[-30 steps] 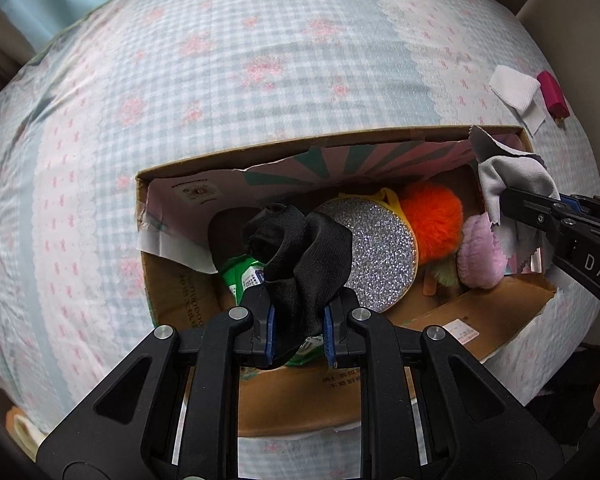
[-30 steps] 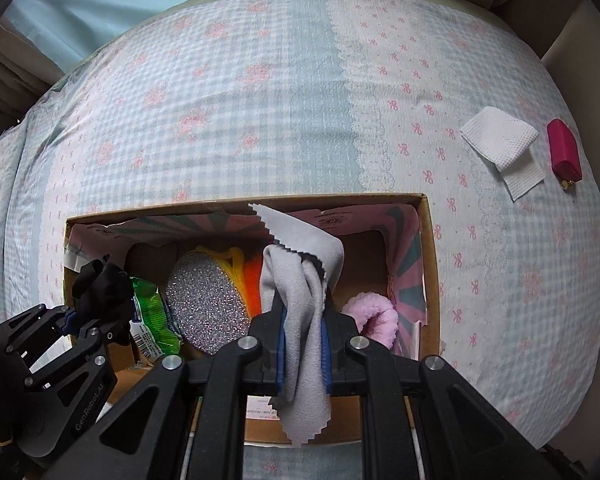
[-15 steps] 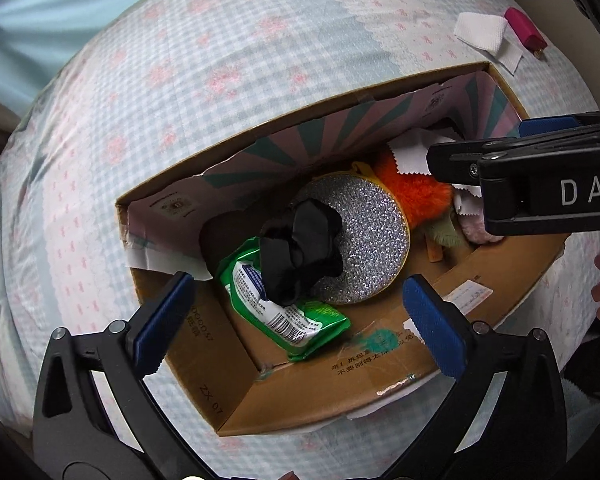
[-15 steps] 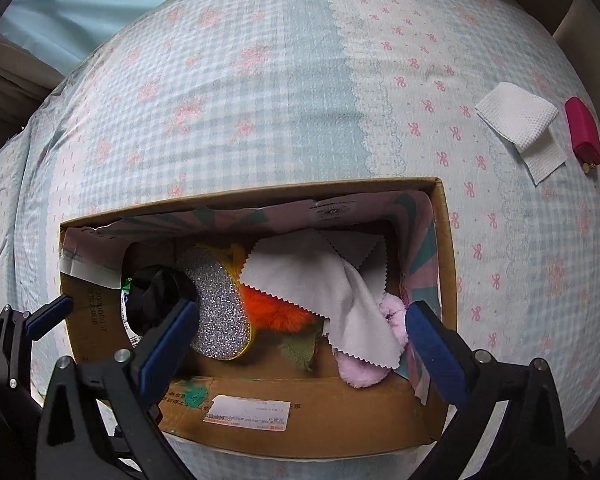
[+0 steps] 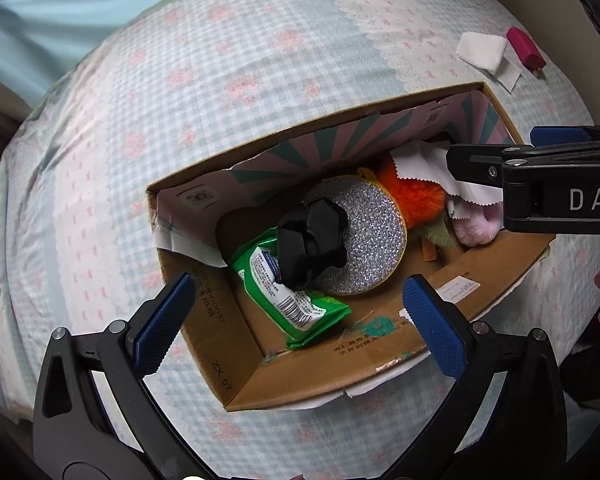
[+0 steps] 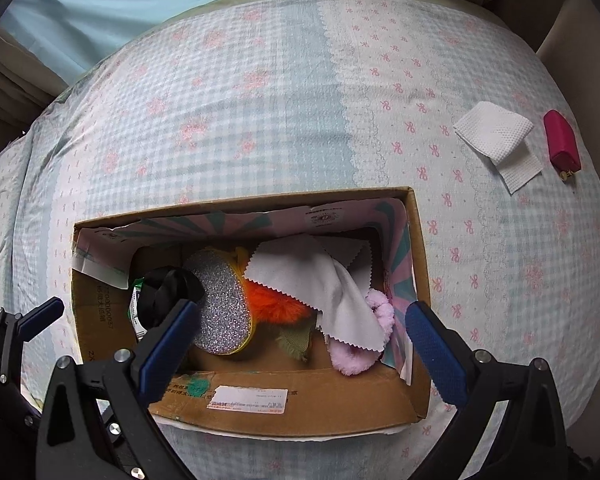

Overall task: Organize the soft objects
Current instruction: 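Release scrunchie and grey cloth into the box and lift both tools, then grasp the white waffle cloth with the left tool while the right tool grasps the magenta pouch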

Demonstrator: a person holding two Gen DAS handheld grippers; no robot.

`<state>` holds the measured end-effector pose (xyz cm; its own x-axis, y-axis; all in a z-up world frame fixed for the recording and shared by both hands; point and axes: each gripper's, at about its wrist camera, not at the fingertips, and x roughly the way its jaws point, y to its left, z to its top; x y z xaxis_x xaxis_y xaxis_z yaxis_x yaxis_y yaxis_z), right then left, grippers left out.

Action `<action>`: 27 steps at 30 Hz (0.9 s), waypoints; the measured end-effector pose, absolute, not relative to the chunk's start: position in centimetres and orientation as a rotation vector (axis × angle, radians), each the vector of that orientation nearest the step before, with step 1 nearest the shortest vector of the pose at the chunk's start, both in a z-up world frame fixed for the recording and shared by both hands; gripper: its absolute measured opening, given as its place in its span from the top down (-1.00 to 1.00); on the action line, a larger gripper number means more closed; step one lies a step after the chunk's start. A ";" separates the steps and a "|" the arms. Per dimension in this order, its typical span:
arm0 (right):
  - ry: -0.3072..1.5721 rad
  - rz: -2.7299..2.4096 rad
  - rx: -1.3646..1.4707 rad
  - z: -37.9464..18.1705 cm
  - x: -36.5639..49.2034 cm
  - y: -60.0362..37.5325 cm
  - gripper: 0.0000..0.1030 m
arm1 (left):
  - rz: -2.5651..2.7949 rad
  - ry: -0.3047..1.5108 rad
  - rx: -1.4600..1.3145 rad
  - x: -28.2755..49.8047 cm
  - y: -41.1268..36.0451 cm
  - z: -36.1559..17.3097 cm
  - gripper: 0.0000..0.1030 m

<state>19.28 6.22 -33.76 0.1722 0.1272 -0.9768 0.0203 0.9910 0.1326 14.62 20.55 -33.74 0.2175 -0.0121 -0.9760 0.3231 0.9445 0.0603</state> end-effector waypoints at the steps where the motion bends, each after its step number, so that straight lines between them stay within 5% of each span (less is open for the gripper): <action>1: 1.391 0.076 0.127 -33.2 19.1 6.1 -1.00 | -0.235 1.332 0.270 14.5 20.6 -33.4 -0.99; 27: 1.058 0.135 0.121 -12.8 7.7 0.7 -1.00 | -0.148 1.082 0.115 5.0 21.3 -14.3 -1.00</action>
<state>7.70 0.74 -12.85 0.4836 0.1684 -0.8590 -0.0519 0.9851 0.1640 4.96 21.32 -14.30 0.4614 -0.0640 -0.8849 0.1762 0.9841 0.0207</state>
